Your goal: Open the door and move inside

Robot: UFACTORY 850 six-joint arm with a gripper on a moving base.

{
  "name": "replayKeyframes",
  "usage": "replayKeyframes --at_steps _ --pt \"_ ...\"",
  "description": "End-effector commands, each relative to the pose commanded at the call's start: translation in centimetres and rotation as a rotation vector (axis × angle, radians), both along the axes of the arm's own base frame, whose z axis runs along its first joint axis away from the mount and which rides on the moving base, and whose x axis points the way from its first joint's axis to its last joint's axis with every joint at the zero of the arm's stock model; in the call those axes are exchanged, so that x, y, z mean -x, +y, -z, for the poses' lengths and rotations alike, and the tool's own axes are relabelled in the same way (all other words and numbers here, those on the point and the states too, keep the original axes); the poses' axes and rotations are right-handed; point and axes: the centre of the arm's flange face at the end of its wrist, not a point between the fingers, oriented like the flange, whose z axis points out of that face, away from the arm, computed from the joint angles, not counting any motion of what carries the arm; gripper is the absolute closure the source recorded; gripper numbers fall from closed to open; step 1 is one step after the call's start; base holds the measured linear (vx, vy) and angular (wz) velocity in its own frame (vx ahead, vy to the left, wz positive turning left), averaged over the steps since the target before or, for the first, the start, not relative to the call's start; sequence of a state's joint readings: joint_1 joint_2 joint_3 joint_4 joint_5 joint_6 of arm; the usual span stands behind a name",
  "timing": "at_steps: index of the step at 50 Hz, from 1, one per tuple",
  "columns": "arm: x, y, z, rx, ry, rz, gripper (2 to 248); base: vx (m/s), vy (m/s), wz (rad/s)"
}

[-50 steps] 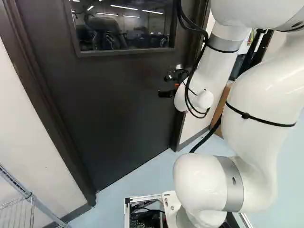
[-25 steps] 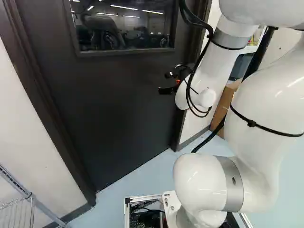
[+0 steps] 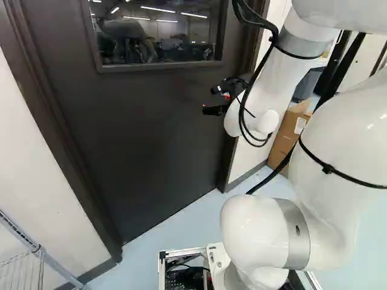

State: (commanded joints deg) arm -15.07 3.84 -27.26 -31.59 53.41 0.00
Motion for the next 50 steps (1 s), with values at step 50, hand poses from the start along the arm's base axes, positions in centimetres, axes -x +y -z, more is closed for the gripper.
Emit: replayKeyframes --at_steps 50 --pt "-3.6 0.0 -3.7 0.043 -0.076 -0.049 3 0.0 0.0 0.0"
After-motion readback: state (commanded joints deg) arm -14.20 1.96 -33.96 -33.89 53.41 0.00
